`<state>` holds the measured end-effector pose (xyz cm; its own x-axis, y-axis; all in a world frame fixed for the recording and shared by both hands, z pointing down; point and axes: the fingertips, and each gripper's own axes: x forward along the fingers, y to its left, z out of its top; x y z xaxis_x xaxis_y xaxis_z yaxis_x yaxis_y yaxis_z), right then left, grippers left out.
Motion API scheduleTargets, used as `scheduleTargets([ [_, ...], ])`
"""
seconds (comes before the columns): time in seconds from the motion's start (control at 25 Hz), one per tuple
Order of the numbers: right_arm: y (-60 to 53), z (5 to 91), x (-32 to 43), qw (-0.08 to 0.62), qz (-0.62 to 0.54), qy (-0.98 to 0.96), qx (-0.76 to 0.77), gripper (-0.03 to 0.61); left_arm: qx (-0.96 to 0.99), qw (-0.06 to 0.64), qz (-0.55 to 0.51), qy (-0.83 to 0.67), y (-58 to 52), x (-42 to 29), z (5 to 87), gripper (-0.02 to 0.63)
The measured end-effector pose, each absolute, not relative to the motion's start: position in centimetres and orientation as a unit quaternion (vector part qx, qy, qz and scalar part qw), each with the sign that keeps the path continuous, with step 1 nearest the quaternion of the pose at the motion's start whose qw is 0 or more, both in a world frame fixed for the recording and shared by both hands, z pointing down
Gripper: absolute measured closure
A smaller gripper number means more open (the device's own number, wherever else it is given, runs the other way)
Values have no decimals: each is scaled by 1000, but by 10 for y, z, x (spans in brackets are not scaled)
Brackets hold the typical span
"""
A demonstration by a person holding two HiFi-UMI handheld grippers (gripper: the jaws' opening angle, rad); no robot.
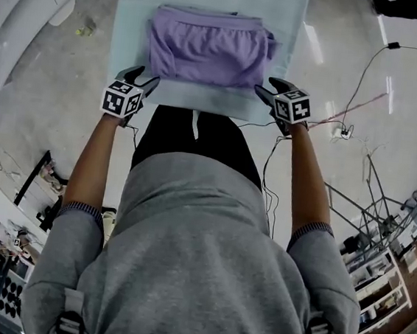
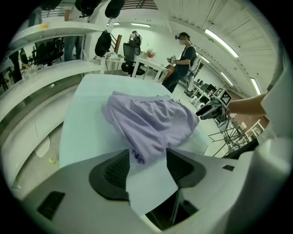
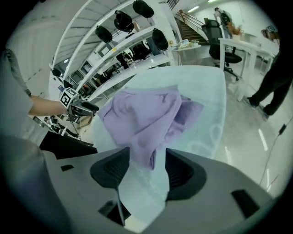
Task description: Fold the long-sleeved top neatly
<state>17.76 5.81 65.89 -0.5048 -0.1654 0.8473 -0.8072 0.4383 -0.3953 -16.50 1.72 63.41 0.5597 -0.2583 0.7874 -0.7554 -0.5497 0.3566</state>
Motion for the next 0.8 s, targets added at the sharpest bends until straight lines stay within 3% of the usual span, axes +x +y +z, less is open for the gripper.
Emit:
scheduleTargets([
  [0.2, 72, 672, 177, 381, 417, -768, 301, 389, 802, 341, 367, -324, 32, -163, 657, 346],
  [0.44, 75, 682, 169, 391, 386, -784, 288, 532, 813, 308, 372, -326, 27, -161, 672, 552],
  [0.8, 79, 673, 197, 381, 383, -786, 300, 552, 825, 300, 357, -318, 28, -178, 666, 568],
])
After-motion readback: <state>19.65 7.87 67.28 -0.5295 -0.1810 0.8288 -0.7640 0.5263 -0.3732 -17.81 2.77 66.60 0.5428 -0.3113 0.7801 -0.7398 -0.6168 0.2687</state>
